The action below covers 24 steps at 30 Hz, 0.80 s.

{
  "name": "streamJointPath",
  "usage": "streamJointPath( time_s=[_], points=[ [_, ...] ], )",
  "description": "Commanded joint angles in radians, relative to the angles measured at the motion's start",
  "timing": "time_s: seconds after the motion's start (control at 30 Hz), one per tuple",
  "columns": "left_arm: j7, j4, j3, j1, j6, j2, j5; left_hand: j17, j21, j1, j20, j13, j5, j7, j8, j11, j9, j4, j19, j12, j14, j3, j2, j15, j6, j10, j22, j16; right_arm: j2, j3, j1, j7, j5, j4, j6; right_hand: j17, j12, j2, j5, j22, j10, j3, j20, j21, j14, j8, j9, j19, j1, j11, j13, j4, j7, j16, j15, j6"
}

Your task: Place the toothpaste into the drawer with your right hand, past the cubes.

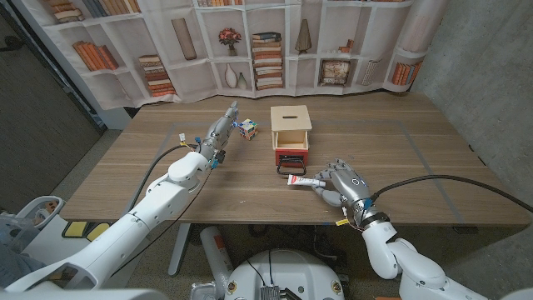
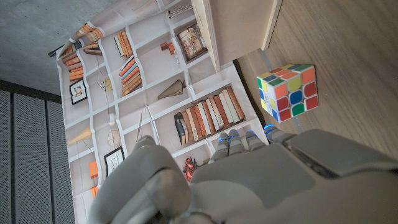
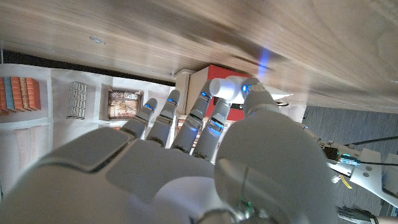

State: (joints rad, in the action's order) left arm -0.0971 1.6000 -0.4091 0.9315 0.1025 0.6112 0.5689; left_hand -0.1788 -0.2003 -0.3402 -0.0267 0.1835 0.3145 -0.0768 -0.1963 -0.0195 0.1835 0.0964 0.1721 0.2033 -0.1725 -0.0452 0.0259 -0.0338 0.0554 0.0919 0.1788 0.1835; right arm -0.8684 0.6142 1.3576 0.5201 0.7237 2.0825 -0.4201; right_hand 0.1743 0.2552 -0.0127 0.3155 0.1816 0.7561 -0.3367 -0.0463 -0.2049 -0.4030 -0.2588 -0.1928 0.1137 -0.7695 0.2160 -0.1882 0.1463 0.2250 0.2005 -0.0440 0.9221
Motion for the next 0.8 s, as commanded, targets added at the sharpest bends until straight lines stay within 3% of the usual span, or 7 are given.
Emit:
streamJointPath(
  time_s=[0.03,0.8],
  points=[
    [-0.001,0.005,0.002,0.006,0.004,0.002,0.0,-0.002,0.002,0.001,0.009,0.003,-0.003,0.0,0.0,0.003,0.003,0.002,0.06,-0.001,-0.015,0.008,-0.011,0.0,-0.001,-0.001,0.003,0.002,-0.022,-0.036,0.029,0.019,-0.017,0.034,0.014,0.005,-0.001,-0.001,-0.004,0.003,0.009,-0.007,-0.002,-0.007,-0.011,-0.006,-0.006,0.007,-0.012,0.0,-0.003,-0.002,-0.002,0.004,-0.028,0.015],
    [-0.024,0.049,0.018,0.042,-0.002,0.023,0.001,-0.002,0.002,-0.001,0.006,0.003,-0.004,-0.001,-0.001,0.004,0.003,0.002,0.06,-0.001,-0.015,0.012,-0.013,-0.001,-0.003,-0.002,0.003,0.002,-0.03,-0.074,0.045,0.025,-0.01,0.062,0.031,0.006,-0.005,0.0,-0.008,0.004,0.016,-0.007,0.001,-0.006,-0.016,-0.004,-0.005,0.009,-0.01,0.0,-0.003,-0.006,-0.002,0.003,-0.031,0.027]
  ],
)
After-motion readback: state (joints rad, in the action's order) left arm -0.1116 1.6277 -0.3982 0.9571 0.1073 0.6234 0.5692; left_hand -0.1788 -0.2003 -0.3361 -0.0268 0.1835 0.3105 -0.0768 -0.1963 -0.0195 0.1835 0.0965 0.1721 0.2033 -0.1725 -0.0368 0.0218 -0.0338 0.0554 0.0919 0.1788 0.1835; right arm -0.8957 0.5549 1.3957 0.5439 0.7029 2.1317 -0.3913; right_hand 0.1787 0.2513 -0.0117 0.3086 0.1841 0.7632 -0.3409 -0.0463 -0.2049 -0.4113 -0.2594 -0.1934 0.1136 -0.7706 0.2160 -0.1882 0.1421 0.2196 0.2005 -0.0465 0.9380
